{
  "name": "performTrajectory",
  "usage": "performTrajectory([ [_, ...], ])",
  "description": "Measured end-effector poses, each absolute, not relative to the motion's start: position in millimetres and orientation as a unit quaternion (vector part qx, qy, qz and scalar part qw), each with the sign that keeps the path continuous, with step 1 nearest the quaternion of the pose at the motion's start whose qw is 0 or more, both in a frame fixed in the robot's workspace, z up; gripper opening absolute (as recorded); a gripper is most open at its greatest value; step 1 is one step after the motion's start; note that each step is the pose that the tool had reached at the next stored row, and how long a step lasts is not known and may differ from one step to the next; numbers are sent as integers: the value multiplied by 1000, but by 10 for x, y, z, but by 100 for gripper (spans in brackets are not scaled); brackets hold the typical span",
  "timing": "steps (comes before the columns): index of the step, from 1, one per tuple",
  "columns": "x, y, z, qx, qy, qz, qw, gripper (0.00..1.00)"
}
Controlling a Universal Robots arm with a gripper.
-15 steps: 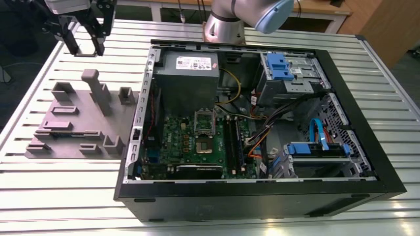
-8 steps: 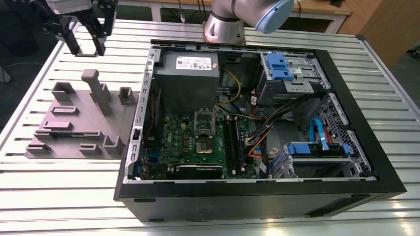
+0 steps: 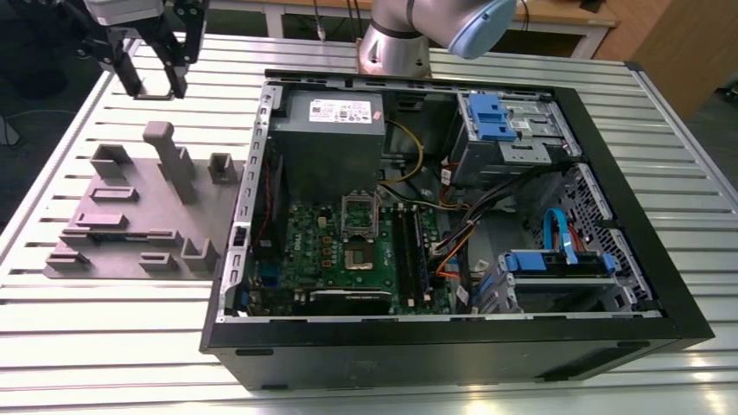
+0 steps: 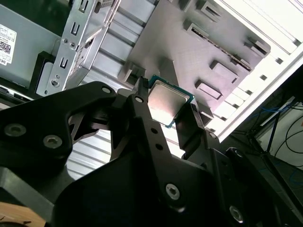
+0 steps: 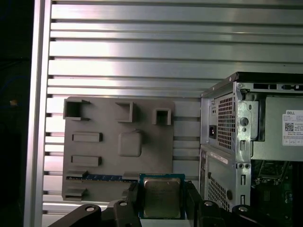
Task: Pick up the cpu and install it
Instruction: 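Pick up the cpu and move it towards the insertion slot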
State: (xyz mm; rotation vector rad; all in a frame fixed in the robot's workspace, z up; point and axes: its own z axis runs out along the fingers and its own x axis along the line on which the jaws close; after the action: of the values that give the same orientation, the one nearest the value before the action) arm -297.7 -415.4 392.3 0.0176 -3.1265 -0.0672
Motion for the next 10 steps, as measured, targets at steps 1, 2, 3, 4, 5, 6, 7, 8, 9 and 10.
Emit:
performTrajectory([
  [1, -2975, -4154, 3923, 6, -1000, -21, 7, 47],
  [2, -2973, -4154, 3923, 6, -1000, -21, 7, 47],
  [3, -2973, -4154, 3923, 6, -1000, -21, 7, 47],
  [4, -2972, -4153, 3923, 6, -1000, -21, 7, 47],
  [5, -2970, -4154, 3923, 6, -1000, -21, 7, 47],
  [6, -2969, -4153, 3923, 6, -1000, -21, 7, 47],
  [7, -2967, -4153, 3923, 6, -1000, -21, 7, 47],
  [8, -2964, -4153, 3923, 6, -1000, -21, 7, 47],
  [9, -2952, -4153, 3922, 6, -1000, -22, 7, 47],
  [10, -2944, -4153, 3923, 6, -1000, -21, 7, 47],
])
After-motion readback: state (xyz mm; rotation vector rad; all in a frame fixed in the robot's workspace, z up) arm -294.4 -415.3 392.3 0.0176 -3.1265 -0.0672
